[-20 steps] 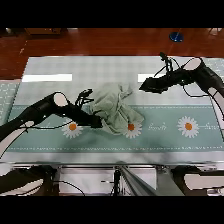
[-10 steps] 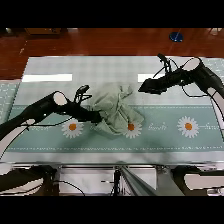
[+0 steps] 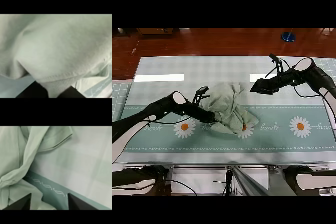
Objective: Fold the shirts.
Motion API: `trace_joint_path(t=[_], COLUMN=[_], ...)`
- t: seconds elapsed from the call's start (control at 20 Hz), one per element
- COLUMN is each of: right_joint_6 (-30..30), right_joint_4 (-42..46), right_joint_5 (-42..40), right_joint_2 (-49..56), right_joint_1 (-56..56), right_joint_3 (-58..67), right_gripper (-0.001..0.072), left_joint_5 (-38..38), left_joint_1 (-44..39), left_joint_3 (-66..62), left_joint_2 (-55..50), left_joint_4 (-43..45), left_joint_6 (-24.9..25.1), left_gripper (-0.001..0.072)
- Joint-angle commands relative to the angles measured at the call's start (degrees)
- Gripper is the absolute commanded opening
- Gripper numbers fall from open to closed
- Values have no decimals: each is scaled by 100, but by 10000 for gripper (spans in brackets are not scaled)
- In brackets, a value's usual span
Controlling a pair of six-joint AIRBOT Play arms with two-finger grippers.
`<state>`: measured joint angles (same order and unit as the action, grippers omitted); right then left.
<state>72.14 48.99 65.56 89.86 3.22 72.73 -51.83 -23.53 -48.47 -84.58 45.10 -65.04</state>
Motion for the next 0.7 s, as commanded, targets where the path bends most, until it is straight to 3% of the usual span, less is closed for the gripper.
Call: trace_joint_path(t=[0.0,0.3,0.65], right_joint_6=[170,107,96], right_joint_4=[-358,-1961,-2087], right_joint_5=[-212,-540,-850], right_joint_2=[103,868,1176], right_joint_1=[4,31,675], right_joint_3=[0,0,4], right_gripper=[531,533,530], left_joint_5=[-428,-691,-693], left_joint_1=[26,35,35], left_joint_3=[-55,-55,-55], left_joint_2=[-17,-17,-17], left_joint_4=[-118,-118,-116], left_joint_6=[79,79,79], left_gripper=[35,35,35])
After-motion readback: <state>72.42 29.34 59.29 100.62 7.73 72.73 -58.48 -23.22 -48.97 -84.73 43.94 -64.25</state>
